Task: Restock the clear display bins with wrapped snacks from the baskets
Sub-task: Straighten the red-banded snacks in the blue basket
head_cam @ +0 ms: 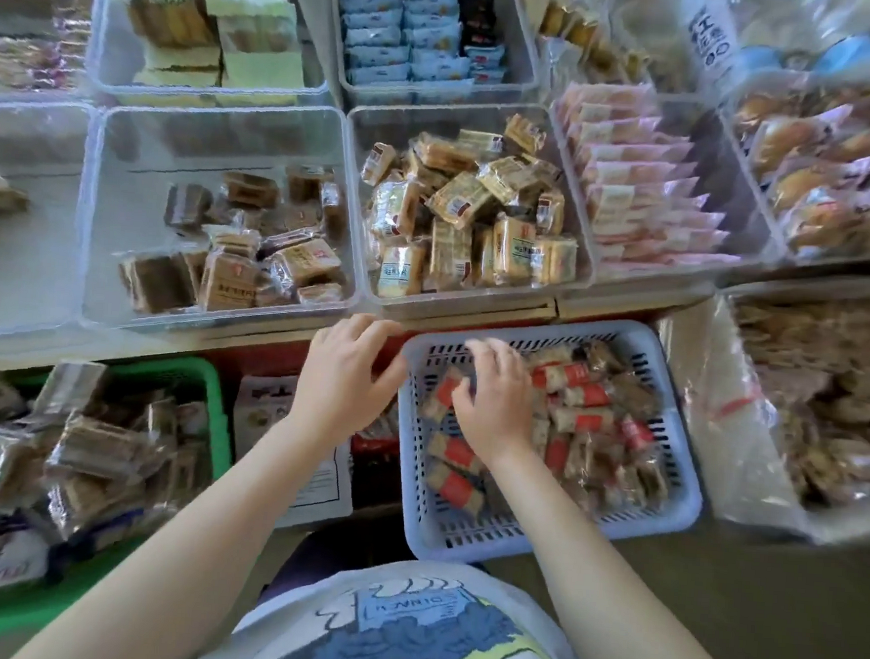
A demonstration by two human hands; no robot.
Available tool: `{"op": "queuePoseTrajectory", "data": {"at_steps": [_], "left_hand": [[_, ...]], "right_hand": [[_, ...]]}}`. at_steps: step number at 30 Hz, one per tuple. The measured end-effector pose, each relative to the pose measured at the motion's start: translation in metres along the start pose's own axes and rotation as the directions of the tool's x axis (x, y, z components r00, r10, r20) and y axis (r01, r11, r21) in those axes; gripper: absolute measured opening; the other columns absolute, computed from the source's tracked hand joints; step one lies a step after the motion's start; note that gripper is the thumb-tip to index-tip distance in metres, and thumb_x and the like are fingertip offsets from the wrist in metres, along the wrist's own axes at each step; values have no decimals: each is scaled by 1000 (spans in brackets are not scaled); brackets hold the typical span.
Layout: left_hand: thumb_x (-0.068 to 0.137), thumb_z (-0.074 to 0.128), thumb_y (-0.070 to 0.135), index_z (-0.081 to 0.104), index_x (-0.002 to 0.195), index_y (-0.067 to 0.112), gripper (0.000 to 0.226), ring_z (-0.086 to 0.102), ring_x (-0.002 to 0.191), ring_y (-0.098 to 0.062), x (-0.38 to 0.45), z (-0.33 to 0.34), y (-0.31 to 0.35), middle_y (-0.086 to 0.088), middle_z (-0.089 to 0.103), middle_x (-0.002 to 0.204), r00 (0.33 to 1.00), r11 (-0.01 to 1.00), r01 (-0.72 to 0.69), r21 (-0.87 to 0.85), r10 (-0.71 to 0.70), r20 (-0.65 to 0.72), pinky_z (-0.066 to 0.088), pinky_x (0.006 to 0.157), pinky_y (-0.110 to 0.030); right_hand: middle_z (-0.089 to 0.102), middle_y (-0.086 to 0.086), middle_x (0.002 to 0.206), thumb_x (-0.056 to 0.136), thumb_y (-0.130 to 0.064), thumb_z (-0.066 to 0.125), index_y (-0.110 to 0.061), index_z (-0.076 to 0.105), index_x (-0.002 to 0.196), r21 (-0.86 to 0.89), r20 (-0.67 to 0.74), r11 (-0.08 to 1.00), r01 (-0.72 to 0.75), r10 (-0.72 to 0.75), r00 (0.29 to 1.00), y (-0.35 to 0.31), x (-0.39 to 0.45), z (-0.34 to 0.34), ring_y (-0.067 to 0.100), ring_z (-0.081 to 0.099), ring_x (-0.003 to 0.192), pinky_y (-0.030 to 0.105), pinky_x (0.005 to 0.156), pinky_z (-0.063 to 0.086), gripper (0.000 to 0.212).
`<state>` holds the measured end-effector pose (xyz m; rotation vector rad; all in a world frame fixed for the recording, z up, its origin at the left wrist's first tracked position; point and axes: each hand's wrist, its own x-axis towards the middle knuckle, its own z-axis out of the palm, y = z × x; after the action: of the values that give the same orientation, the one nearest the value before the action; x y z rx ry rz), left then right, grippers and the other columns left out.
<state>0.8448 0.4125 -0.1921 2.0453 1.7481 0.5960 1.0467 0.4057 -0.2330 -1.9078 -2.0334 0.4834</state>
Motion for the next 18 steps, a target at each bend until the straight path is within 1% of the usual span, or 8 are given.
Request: {"op": "queuePoseTrajectory", "data": {"at_steps": [2,5,9,10,12,13,15,18], "left_hand": [[91,43,45,62,123,18,46,59,106,-25,-4,30,14,-1,62,117,986,999,-31,38,24,163,43,88,-41],[95,47,44,49,138,21,49,52,116,-28,-7,70,34,-2,54,126,914,991,-72,113,21,404,41,93,-43],[98,50,41,38,145,22,53,43,127,-27,-13,103,56,-3,46,137,843,987,-105,124,22,538,37,101,-43],[98,50,41,38,146,22,53,42,127,-27,-16,109,60,-4,46,137,832,985,-115,130,24,555,37,101,-43],[98,48,41,36,147,22,54,43,125,-28,-20,118,65,-5,47,134,809,982,-126,141,19,587,35,101,-42],[98,48,41,36,147,22,54,43,125,-28,-21,122,66,-5,47,134,802,981,-126,145,15,598,35,101,-42],[98,47,41,37,147,22,54,43,125,-28,-24,127,67,-4,47,136,793,980,-133,149,15,609,36,101,-42],[97,49,38,39,147,23,53,45,125,-28,-28,130,66,-4,49,135,793,984,-122,126,20,609,35,103,-42]], "right_hand": [[46,12,142,91,-15,61,-11,51,137,-58,142,979,-193,200,970,39,-23,-2,30,42,131,43,105,42,47],[33,10,157,97,-30,59,-18,40,148,-207,288,905,-372,420,861,93,-58,-2,30,32,143,42,113,34,56],[22,6,163,98,-51,53,-23,20,158,-346,566,833,-432,552,612,130,-90,7,30,18,151,46,111,38,75],[19,6,164,96,-55,53,-23,18,159,-379,590,829,-411,558,583,134,-94,12,30,12,152,49,114,34,79],[11,5,166,94,-59,56,-23,14,160,-382,595,831,-405,556,580,135,-96,22,31,0,154,54,118,25,86],[10,4,167,93,-58,58,-25,13,160,-345,605,836,-427,546,580,134,-95,27,31,0,153,55,119,24,87],[11,1,167,93,-53,62,-31,13,159,-272,634,850,-452,512,580,131,-89,33,33,7,153,56,118,23,85],[13,2,166,94,-53,61,-35,17,156,-311,625,866,-390,496,603,132,-80,38,35,14,150,56,116,20,78]]}}
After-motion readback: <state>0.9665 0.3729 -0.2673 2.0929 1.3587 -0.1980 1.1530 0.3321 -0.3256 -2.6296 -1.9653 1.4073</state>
